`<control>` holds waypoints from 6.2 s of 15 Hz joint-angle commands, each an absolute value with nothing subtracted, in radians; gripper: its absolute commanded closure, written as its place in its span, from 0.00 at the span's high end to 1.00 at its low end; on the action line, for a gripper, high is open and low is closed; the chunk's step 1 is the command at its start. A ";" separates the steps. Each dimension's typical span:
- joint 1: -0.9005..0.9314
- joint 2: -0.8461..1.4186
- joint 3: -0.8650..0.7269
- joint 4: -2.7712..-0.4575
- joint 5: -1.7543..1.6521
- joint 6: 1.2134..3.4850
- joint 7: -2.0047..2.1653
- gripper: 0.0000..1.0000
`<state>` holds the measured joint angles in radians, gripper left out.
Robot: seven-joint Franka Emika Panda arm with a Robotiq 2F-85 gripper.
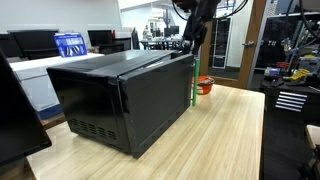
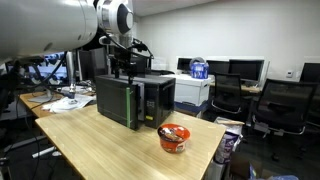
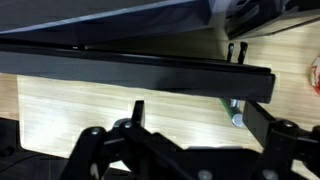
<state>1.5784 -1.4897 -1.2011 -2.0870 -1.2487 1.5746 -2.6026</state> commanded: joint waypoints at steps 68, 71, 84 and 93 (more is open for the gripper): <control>1.516 -1.184 -1.192 -2.265 -1.041 1.786 -2.440 1.00; 1.509 -1.148 -1.198 -2.277 -1.039 1.796 -2.433 0.67; 1.478 -1.001 -1.155 -2.322 -0.778 1.682 -2.455 0.00; 1.372 -0.898 -1.020 -2.462 -0.648 1.773 -2.400 0.02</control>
